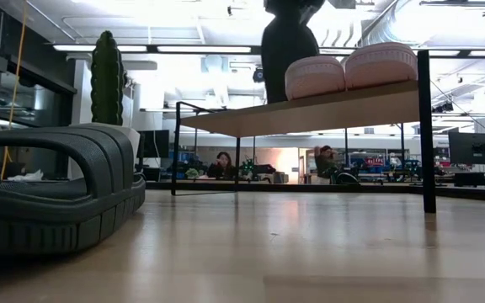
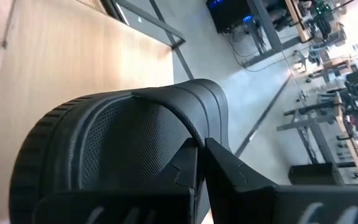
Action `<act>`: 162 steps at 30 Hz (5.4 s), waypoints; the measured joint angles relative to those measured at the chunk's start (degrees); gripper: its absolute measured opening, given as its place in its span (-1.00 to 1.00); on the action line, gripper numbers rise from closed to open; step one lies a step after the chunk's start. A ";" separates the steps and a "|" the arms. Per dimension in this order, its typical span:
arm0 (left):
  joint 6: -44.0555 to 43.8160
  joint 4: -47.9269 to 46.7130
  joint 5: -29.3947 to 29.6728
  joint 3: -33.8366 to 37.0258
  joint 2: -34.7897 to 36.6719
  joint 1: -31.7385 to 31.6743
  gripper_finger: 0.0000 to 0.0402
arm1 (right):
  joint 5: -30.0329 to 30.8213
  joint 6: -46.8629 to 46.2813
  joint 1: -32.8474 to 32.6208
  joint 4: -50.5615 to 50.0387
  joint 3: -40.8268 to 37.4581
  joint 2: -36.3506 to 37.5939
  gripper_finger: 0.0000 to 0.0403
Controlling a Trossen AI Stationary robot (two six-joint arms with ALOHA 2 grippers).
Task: Pick and place slides into the shelf
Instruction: Put the right black slipper on the shelf
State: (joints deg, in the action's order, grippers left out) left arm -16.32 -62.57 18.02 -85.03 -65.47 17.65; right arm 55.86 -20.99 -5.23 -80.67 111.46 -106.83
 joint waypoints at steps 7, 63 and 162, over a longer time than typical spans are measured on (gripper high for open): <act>0.00 0.00 0.04 0.00 0.00 0.00 -0.85 | -2.86 1.75 0.07 3.89 0.00 0.00 -1.00; 21.22 20.76 4.87 -0.02 -14.01 0.00 -0.79 | -14.92 0.26 -12.10 -7.81 21.64 -2.76 -1.00; 20.33 35.54 -0.50 -1.36 -19.30 -0.04 -0.78 | -24.67 18.33 -15.39 12.92 21.57 -4.39 -1.00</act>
State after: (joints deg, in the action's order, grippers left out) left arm 4.01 -27.02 17.52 -86.39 -84.77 17.61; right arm 31.19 -2.66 -20.62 -67.75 133.03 -111.22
